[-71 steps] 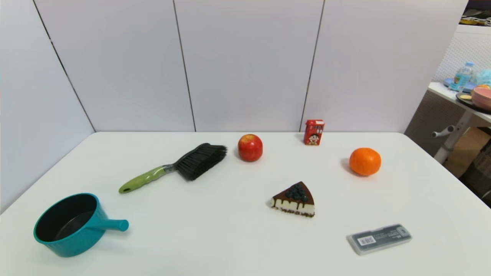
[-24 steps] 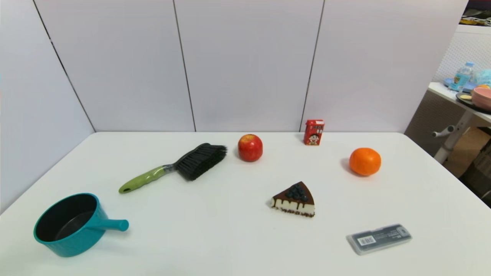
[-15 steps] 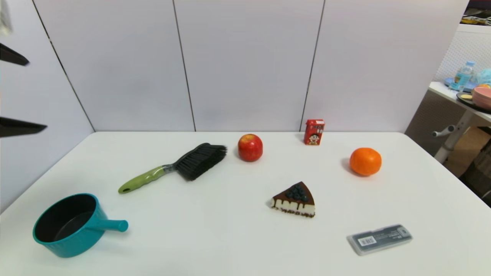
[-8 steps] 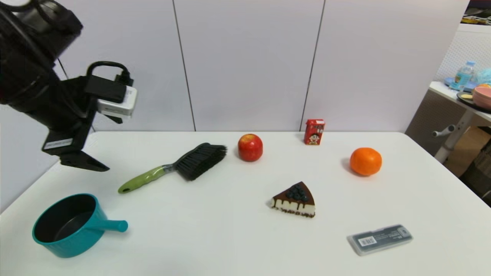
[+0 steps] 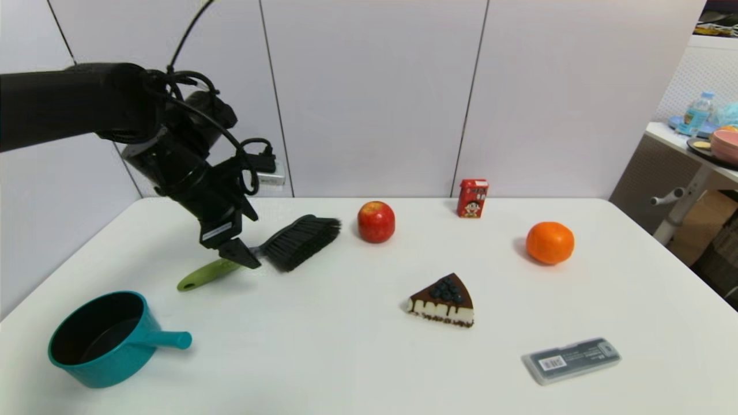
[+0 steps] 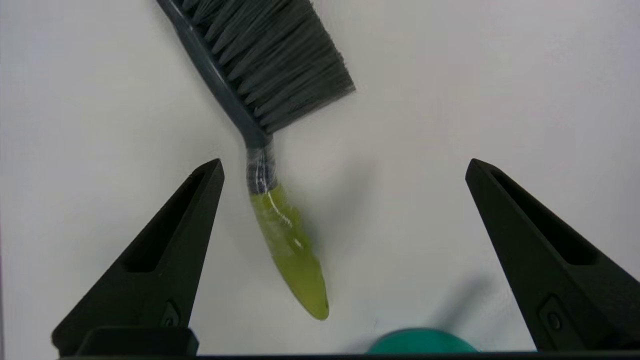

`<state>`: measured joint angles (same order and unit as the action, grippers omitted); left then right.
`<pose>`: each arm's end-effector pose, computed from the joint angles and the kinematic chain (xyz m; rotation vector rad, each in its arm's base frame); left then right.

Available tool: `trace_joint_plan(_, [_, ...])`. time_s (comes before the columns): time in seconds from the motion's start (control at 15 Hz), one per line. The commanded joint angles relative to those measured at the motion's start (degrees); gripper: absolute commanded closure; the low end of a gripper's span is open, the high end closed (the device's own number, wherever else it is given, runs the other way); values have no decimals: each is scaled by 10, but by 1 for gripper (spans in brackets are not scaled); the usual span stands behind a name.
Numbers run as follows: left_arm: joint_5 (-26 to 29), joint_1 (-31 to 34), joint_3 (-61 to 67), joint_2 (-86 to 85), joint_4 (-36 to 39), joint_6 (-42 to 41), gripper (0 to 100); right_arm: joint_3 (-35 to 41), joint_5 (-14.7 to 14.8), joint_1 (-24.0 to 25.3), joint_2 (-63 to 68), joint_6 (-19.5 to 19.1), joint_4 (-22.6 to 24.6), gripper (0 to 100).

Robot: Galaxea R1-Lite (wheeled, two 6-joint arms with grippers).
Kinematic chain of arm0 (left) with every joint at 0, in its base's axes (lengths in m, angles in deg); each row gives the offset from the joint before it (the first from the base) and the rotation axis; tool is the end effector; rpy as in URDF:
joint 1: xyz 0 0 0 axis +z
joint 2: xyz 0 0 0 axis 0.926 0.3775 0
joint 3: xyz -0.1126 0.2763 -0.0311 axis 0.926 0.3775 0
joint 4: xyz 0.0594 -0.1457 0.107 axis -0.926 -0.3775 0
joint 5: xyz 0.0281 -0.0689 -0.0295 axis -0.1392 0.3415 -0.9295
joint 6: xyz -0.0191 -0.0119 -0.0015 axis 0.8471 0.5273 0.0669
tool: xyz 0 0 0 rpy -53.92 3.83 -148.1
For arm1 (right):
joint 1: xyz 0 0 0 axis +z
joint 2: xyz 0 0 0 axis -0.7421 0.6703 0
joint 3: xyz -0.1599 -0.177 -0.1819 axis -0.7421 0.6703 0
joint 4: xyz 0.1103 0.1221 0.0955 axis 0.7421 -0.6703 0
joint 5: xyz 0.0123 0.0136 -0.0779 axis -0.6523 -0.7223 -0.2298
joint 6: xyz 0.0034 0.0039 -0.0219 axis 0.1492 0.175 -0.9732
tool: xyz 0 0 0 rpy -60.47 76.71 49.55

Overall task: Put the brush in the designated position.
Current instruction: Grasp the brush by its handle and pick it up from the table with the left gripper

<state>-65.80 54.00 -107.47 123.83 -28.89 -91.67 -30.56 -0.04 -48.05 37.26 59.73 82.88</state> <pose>0.3497 -0.0915 0.2298 0.8887 0.8483 -0.9888 -0.0229 0.0002 0.0743 -0.0407 0.0092 0.0051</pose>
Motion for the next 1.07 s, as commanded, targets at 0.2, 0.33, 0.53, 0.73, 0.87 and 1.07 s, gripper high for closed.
trace_joint_plan(0.2, [-35, 4, 1, 40, 6, 53, 0, 1, 0, 0, 1, 0, 0, 0])
trace_joint_plan(0.33, [-76, 5, 1, 41, 6, 56, 0, 1, 0, 0, 1, 0, 0, 0])
trace_joint_plan(0.53, [-78, 12, 1, 50, 6, 62, 0, 1, 0, 0, 1, 0, 0, 0])
trace_joint_plan(0.73, [-33, 31, 0, 64, 6, 61, 0, 1, 0, 0, 1, 0, 1, 0])
trace_joint_plan(0.87, [-8, 42, 1, 65, 4, 61, 0, 1, 0, 0, 1, 0, 1, 0])
trace_joint_plan(1.07, [-7, 56, 2, 64, -10, 54, 0, 1, 0, 0, 1, 0, 1, 0])
